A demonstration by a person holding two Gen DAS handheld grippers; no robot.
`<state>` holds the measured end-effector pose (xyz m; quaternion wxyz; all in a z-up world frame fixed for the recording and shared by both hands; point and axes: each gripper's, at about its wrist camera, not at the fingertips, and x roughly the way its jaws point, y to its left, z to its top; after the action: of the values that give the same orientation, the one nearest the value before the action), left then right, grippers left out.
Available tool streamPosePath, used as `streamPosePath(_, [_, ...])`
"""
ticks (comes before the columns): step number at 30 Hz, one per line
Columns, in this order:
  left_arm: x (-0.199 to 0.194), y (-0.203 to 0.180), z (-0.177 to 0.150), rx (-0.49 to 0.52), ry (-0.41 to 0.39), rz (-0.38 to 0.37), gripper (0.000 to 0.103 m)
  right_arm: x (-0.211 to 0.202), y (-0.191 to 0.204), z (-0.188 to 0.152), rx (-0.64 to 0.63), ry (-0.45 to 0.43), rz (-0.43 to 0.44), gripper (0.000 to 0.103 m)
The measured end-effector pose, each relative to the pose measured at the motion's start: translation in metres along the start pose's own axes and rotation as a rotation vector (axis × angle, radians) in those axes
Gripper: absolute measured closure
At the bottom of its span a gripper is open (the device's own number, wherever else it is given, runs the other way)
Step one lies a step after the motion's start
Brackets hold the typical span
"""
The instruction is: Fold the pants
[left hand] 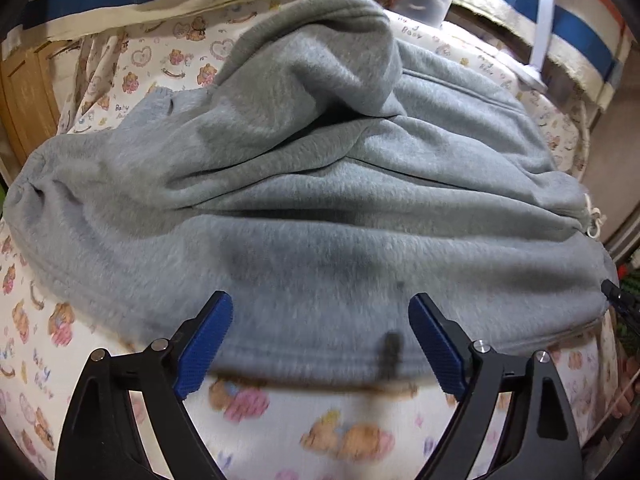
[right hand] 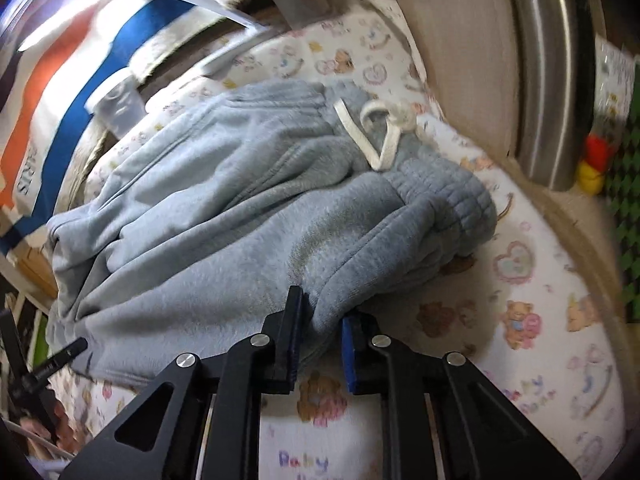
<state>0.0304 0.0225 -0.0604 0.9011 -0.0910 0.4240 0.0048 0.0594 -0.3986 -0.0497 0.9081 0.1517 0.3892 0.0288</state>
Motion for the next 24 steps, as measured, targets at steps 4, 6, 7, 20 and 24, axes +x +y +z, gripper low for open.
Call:
streamPosePath(4, [-0.013, 0.018, -0.013, -0.048, 0.04, -0.012, 0.015, -0.027, 0.006, -0.011, -0.051, -0.016, -0.006, 0.087])
streamPosePath(6, [-0.014, 0.031, -0.014, -0.137, 0.062, -0.072, 0.015, -0.038, 0.007, -0.018, -0.054, -0.024, -0.003, 0.087])
streamPosePath(7, [-0.015, 0.034, -0.013, -0.165, 0.054, -0.086, 0.014, -0.042, 0.007, -0.024, -0.05, -0.025, -0.004, 0.087])
streamPosePath(20, [-0.008, 0.049, 0.004, -0.276, 0.1, -0.069, 0.019, -0.028, 0.004, -0.036, -0.048, 0.002, -0.068, 0.087])
streamPosePath(24, [-0.014, 0.081, 0.006, -0.404, 0.115, -0.095, 0.035, -0.027, 0.006, -0.037, -0.071, -0.003, -0.085, 0.087])
